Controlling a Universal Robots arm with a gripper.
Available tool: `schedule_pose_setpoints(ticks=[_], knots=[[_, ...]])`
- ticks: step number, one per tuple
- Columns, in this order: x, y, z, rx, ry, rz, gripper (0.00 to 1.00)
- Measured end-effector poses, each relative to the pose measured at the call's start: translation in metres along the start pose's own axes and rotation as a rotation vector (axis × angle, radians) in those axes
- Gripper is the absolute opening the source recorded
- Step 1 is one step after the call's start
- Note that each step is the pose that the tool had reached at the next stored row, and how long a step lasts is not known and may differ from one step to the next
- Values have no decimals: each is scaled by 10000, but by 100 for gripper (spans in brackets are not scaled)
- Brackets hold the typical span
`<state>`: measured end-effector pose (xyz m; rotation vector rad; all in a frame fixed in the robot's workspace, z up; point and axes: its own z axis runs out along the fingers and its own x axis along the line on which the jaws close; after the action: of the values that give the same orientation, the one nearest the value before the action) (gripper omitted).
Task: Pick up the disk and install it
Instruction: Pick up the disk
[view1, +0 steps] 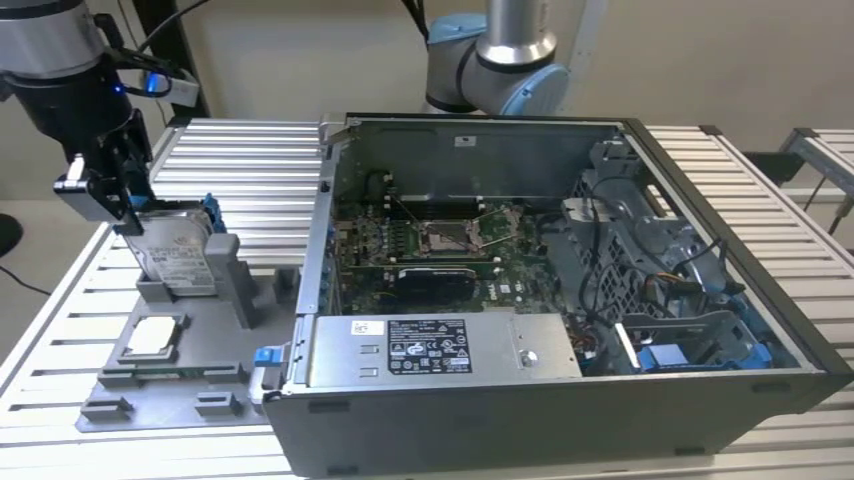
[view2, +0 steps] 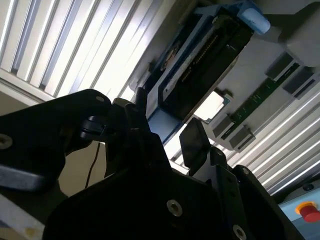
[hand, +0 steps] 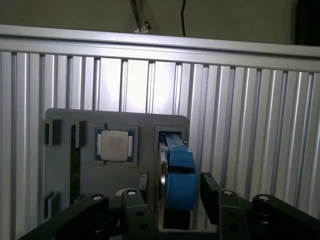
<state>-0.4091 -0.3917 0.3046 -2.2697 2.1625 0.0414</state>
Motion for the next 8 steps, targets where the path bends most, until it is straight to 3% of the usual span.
schedule_pose_setpoints(ticks=[8], knots=[[6,-2,145,0,-8,1,100]])
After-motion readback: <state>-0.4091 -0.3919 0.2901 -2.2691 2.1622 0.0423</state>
